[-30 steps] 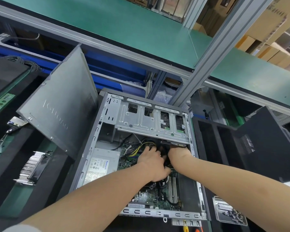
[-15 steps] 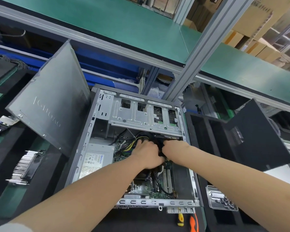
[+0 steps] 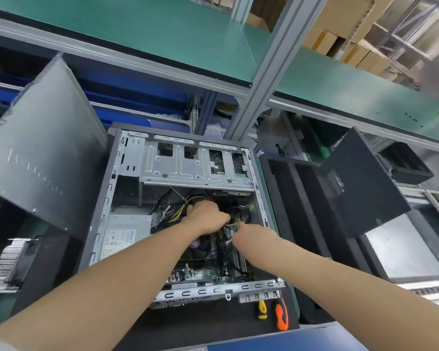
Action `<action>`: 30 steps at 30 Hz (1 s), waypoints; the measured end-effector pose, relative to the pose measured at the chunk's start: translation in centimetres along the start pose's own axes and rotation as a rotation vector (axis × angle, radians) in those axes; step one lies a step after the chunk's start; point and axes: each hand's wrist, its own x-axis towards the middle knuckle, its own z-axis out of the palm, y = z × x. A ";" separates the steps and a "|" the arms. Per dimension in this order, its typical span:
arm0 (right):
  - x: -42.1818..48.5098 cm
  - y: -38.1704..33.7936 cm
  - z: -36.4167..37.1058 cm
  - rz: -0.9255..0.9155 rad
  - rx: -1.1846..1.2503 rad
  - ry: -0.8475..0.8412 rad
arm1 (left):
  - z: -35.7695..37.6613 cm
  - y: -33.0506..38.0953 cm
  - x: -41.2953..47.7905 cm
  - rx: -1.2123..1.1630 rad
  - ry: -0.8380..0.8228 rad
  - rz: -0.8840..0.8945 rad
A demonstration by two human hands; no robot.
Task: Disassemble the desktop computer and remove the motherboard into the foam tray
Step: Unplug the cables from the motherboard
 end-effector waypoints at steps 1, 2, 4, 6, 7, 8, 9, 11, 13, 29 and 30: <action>0.3 -0.2 -0.2 -0.022 0.020 -0.019 | -0.2 0.1 -0.1 -0.022 -0.003 -0.003; 0.6 -0.4 -0.4 -0.055 0.014 -0.046 | -0.4 0.1 -0.1 -0.042 -0.008 -0.009; 1.5 -0.8 -0.5 -0.096 -0.051 -0.128 | -0.9 0.3 -0.3 -0.085 -0.027 -0.026; 2.6 -0.9 -0.4 -0.123 -0.152 -0.207 | -1.4 0.3 -0.6 -0.133 -0.053 -0.045; 3.5 -0.8 0.1 -0.142 -0.187 -0.226 | -1.6 0.4 -0.6 -0.158 -0.063 -0.056; 4.3 -0.8 0.6 -0.136 -0.235 -0.255 | -1.7 0.4 -0.6 -0.182 -0.070 -0.067; 5.0 -0.9 1.2 -0.102 -0.231 -0.265 | -1.8 0.4 -0.7 -0.203 -0.074 -0.078; 5.9 -1.2 2.3 0.065 -0.053 -0.184 | -1.9 0.5 -0.8 -0.233 -0.074 -0.094; 6.3 -1.3 3.1 0.296 0.251 -0.011 | -1.9 0.7 -0.8 -0.245 -0.066 -0.101; 7.5 1.4 -1.1 0.115 0.228 0.108 | -2.1 0.9 -1.8 -0.198 -0.070 -0.036; 7.6 1.5 -1.2 0.101 0.226 0.114 | -2.2 1.0 -1.9 -0.204 -0.093 -0.044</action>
